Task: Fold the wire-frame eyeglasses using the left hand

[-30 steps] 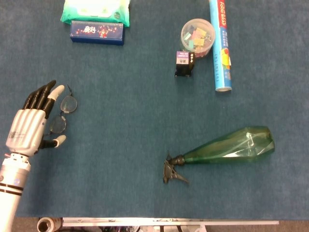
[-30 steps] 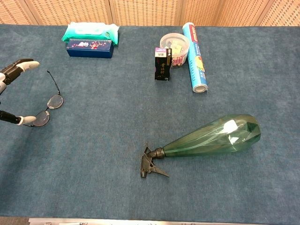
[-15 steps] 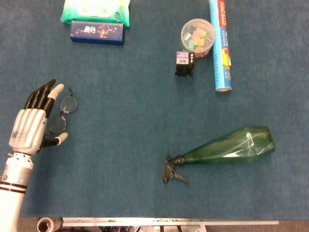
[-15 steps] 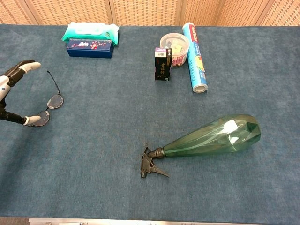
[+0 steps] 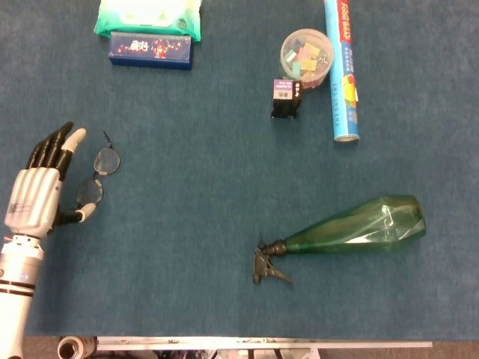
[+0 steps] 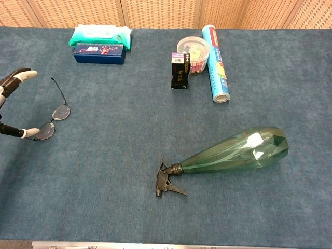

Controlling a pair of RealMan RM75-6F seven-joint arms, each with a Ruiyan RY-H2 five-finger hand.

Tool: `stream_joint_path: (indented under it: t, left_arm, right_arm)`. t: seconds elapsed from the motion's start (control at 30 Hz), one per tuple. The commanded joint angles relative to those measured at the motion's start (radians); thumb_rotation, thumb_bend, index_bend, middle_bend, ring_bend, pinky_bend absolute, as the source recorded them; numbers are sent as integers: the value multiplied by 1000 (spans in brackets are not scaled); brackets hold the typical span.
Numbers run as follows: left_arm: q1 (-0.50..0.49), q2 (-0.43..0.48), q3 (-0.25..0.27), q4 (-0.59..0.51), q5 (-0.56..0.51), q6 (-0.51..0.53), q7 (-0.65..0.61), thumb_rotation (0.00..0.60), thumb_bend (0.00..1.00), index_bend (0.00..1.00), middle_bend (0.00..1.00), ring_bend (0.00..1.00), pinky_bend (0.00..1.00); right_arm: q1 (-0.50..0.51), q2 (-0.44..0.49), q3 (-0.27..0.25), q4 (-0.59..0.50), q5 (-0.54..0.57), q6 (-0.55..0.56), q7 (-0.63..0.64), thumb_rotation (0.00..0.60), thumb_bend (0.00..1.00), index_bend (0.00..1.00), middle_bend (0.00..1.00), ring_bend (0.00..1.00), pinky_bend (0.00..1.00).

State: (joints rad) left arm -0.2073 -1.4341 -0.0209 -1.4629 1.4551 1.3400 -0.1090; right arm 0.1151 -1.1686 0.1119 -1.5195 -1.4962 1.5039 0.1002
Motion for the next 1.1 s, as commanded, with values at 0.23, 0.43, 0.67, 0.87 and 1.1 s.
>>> stream_joint_path:
  t: [0.23,0.43,0.67,0.87,1.1]
  left_arm:
    - [-4,-9,-12,94,5,-2,-68,600,0,0,0,0,76]
    - [-7,-16,-18,148,20,14,-91,600,0,0,0,0,76]
    - [-16,-27,-27,209,36,30,-106,600,0,0,0,0,76]
    - [-24,-40,-32,260,45,36,-134,600,0,0,0,0,76]
    - [-42,-50,-39,318,57,34,-164,600,0,0,0,0,76]
  right_arm:
    - [1,0,0,-2,-1,0,-4,600,15,52,231,215,511]
    - [0,0,0,-4,-2,1,-6,600,14,52,231,214,511]
    - [1,-1,0,-5,-2,1,-8,600,15,52,231,215,511]
    - [0,-1,-1,-6,-1,1,-10,600,15,52,231,215,511]
    - [1,-1,-1,-5,-2,1,-11,600,14,52,231,215,511]
